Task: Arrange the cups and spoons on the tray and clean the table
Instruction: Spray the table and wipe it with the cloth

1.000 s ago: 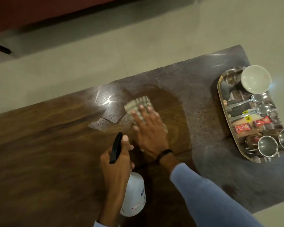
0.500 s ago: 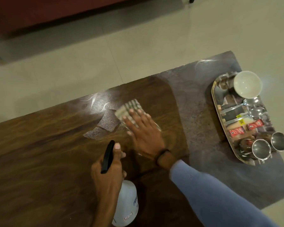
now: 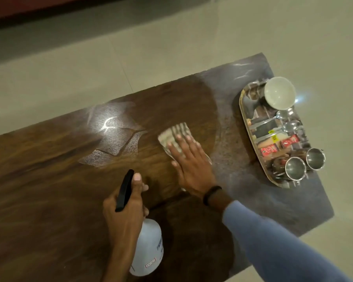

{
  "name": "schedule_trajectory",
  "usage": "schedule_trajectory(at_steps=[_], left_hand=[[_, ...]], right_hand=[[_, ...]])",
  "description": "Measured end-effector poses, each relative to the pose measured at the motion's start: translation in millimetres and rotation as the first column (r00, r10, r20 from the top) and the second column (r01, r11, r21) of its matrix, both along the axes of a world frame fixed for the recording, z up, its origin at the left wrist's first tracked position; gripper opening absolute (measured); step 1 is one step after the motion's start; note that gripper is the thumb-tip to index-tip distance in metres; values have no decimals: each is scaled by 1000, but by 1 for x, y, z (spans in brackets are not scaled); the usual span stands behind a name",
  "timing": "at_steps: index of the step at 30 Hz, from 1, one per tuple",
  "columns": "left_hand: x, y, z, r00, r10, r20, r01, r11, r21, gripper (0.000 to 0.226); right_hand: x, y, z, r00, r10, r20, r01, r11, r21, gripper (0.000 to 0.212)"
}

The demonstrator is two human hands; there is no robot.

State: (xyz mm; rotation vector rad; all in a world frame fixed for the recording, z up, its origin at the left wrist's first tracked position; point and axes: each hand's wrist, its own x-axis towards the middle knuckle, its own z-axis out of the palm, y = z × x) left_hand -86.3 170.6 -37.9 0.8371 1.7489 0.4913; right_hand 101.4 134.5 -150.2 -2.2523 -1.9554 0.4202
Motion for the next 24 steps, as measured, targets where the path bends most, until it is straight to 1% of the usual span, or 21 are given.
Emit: schedule_trajectory(at_steps=[2,3,5,8,10,11,13,14,15,16,17,19,21,24], left_hand=[[3,-5,4,1000,-5,22,4,1000,2,38],[5,-8,5,1000,-11,25,11,1000,7,37],[11,-15,5,999,-27,24,27,1000,14,37],[20,-29,1,998,-67,12,66,997,29,38],[28,-39,-2,998,-63,-1,63,997,38,37],[32,-44,-2,998,-56,0,55,998,42,37],[40,-54,-1,999,-33,7,33,998,51,38],[44,-59,-1,1000,-29,4,28,998,56,38],[49,-64,0,1000,-28,-1,28,998,61,38],[54,-70,1,1000,-28,-6,28,997,65,38],[57,-76,3,1000,-26,-10,27,997,70,38],[65,-89,5,1000,-19,-13,20,996,86,39],[76,-104,8,1000,-4,-27,7,996,91,41],[85,-121,8,999,22,-47,-17,993,113,43]], right_hand=[[28,-46,1,992,-130,-1,130,991,-17,57],[47,-51,0,977,-212,7,212,977,-24,56],[72,-29,-2,946,-319,53,320,947,-12,55],[77,32,-9,915,-399,57,399,917,16,56],[65,47,-11,917,-399,21,398,917,35,57],[56,37,-11,937,-349,9,348,936,44,57],[32,-16,-8,988,-155,-13,156,988,16,58],[22,-53,-4,997,-69,-32,69,998,-11,59],[19,-91,-1,999,-22,-41,21,1000,-23,60],[23,-125,0,999,-25,-47,23,999,-33,60],[34,-151,1,996,-72,-52,70,997,-42,60],[61,-168,0,981,-187,-57,183,981,-65,59],[76,-148,-1,966,-258,-23,256,963,-80,58],[56,-105,-2,942,-335,-35,331,940,-88,59]])
